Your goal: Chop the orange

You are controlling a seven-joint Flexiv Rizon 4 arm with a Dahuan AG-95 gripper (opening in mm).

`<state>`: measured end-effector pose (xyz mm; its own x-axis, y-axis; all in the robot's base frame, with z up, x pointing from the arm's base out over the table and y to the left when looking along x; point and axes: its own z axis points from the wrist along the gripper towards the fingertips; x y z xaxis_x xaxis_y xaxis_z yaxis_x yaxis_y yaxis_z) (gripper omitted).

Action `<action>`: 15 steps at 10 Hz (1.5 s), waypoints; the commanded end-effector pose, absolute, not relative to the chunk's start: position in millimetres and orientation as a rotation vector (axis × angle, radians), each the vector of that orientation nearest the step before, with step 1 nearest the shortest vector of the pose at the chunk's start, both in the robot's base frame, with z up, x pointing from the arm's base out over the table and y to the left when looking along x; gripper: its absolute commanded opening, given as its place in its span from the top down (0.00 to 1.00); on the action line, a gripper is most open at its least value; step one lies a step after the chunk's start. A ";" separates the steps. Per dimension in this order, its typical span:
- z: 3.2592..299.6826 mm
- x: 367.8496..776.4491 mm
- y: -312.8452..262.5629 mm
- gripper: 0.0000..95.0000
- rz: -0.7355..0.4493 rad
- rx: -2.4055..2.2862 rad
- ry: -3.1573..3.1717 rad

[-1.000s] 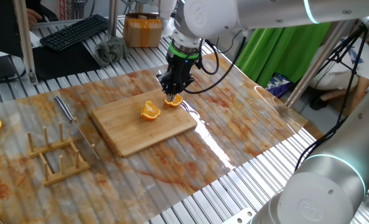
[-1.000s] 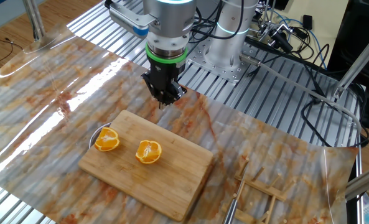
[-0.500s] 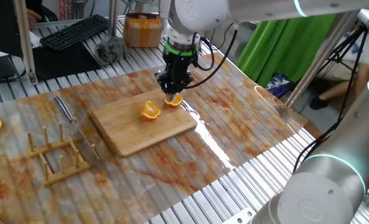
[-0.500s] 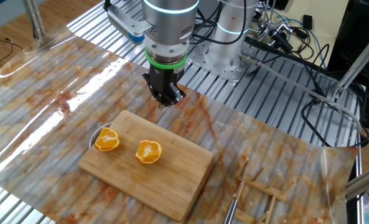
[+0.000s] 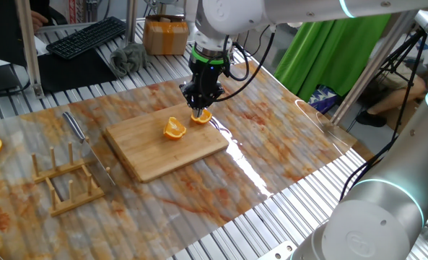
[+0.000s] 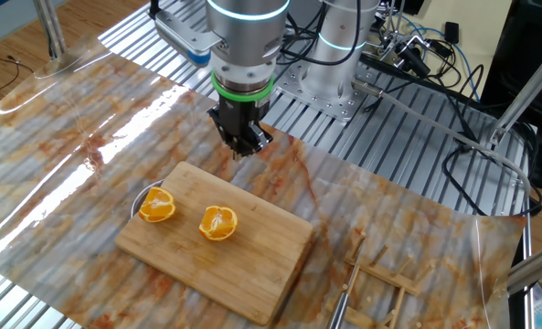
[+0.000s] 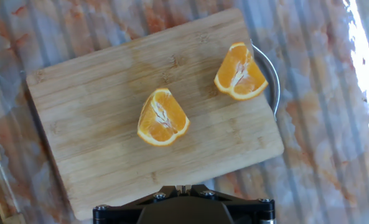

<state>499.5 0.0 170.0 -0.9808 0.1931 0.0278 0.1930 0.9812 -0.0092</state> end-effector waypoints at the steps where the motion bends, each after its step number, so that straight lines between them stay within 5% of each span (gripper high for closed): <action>1: 170.0 500.0 0.0 1.00 0.012 -0.280 -3.099; 15: 170.0 500.0 0.0 1.00 0.033 -0.417 -3.087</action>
<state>499.9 0.4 170.2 -0.9660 0.2573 0.0249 0.2568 0.9662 -0.0204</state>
